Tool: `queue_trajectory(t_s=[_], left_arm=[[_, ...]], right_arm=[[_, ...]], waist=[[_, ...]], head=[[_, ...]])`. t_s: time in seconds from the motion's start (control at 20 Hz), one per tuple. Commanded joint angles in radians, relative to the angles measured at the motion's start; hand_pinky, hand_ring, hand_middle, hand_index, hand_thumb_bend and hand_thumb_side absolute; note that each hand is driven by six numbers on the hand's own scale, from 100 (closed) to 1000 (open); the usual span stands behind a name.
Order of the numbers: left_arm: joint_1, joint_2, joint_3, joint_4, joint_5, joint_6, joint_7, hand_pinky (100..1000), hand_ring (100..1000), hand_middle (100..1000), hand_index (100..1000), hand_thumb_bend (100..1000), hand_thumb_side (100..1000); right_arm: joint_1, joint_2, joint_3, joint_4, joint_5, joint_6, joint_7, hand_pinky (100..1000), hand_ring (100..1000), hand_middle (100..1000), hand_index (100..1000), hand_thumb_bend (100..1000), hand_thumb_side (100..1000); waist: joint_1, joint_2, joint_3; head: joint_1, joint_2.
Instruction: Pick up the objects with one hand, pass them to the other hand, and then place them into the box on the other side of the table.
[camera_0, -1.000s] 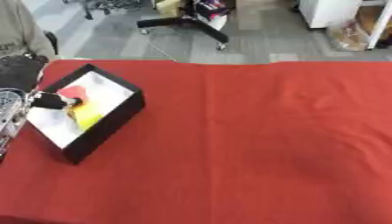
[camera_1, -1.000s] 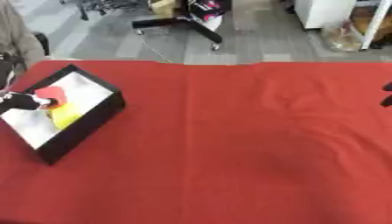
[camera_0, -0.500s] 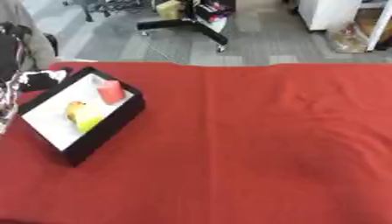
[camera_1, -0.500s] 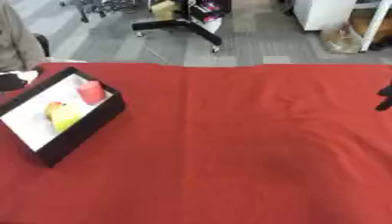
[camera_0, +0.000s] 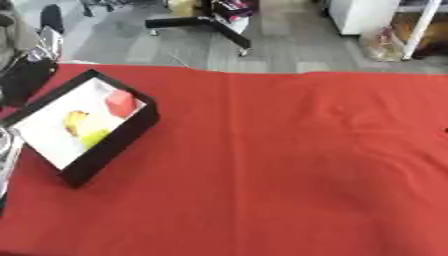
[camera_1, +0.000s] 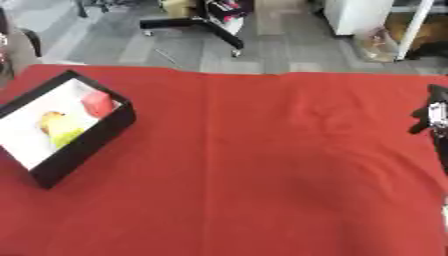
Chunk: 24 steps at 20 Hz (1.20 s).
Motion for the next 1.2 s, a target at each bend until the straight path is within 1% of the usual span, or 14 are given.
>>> queue_trajectory(t_s=[0.05,0.1,0.15,0.2,0.25,0.35,0.7,0.95,1.2], left_arm=[[0.016,-0.101,-0.038,-0.023,0.119,-0.095,-0.003,688,535,557,745,307,838],[0.025,-0.12,-0.05,-0.023,0.142,-0.1,-0.007,686,532,554,743,288,881],[0.033,-0.131,-0.068,-0.023,0.162,-0.095,-0.014,686,530,553,743,275,903],[0.041,-0.136,-0.085,-0.023,0.178,-0.087,-0.024,685,529,551,742,267,923],[0.05,-0.14,-0.1,-0.023,0.191,-0.079,-0.033,684,528,551,741,268,929],[0.06,-0.142,-0.124,-0.023,0.213,-0.067,-0.046,683,527,549,739,265,943],[0.071,-0.15,-0.165,-0.019,0.26,-0.034,-0.06,678,517,538,722,257,966],[0.075,-0.154,-0.187,-0.003,0.243,-0.01,-0.056,675,511,532,716,248,976],[0.076,-0.158,-0.199,0.007,0.241,-0.003,-0.053,674,509,530,713,249,979]], right_arm=[[0.02,0.022,-0.016,-0.05,-0.027,-0.041,-0.012,735,459,526,842,100,885],[0.032,0.031,-0.019,-0.054,-0.035,-0.043,-0.022,733,456,523,837,100,899],[0.046,0.038,-0.024,-0.056,-0.041,-0.04,-0.037,731,454,521,835,100,904],[0.061,0.044,-0.026,-0.056,-0.046,-0.036,-0.052,731,451,518,831,100,915],[0.075,0.048,-0.027,-0.054,-0.047,-0.032,-0.064,730,450,517,829,100,920],[0.092,0.057,-0.03,-0.054,-0.051,-0.032,-0.08,729,446,514,821,100,931],[0.121,0.071,-0.038,-0.051,-0.063,-0.03,-0.106,728,440,509,805,100,951],[0.125,0.071,-0.038,-0.049,-0.076,-0.017,-0.118,725,433,503,797,100,967],[0.131,0.074,-0.04,-0.048,-0.085,-0.002,-0.132,724,429,498,789,100,977]], waist=[[-0.008,-0.004,0.001],[-0.014,0.0,-0.002],[-0.02,0.004,-0.007],[-0.025,0.003,-0.008],[-0.029,0.001,-0.01],[-0.035,0.002,-0.017],[-0.038,0.002,-0.018],[-0.037,0.006,-0.021],[-0.034,0.01,-0.025]], head=[[-0.028,0.013],[-0.035,0.013],[-0.044,0.019],[-0.052,0.032],[-0.054,0.044],[-0.055,0.053],[-0.062,0.056],[-0.064,0.056],[-0.069,0.056]])
